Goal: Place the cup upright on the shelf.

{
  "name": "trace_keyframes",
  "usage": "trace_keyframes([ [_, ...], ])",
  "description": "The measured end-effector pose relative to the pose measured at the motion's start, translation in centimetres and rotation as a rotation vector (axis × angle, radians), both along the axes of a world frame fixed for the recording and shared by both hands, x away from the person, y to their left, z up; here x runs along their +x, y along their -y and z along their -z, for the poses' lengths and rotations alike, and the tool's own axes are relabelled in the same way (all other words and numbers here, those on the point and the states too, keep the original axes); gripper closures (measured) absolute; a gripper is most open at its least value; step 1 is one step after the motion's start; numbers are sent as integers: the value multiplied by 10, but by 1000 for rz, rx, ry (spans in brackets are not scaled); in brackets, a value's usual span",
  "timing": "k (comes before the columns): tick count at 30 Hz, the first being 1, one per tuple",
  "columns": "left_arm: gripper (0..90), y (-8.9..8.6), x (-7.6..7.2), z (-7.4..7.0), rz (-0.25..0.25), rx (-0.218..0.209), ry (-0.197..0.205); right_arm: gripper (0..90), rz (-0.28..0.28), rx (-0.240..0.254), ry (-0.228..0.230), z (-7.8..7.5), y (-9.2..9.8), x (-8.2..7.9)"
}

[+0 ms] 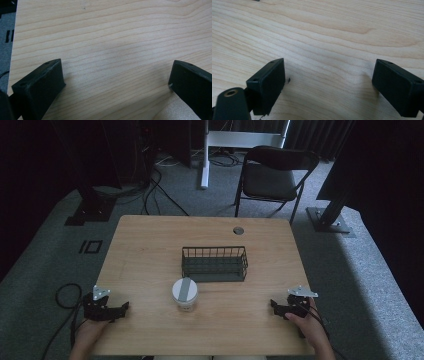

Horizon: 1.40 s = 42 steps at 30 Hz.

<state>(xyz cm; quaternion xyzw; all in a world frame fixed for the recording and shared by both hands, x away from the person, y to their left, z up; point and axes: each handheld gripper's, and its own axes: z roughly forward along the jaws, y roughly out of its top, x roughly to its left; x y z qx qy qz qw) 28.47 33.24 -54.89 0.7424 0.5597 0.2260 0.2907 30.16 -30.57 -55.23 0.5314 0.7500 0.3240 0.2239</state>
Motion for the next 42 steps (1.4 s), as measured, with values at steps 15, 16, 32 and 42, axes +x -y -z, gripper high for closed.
trace_keyframes([
  [15, 1, 0, 0, 0, 0, 0, 0, 114, -19, -17, 14, -4, -11, 5],
  [16, 1, 0, 0, 0, 0, 0, 0, 114, -27, -9, 20, -6, -12, 6],
  [32, 1, 0, 0, 0, -1, -1, 1, 115, -96, 27, 62, -22, -36, 9],
  [42, 1, 0, 0, 0, -1, 0, -1, 115, -159, 62, 87, -30, -55, 8],
])
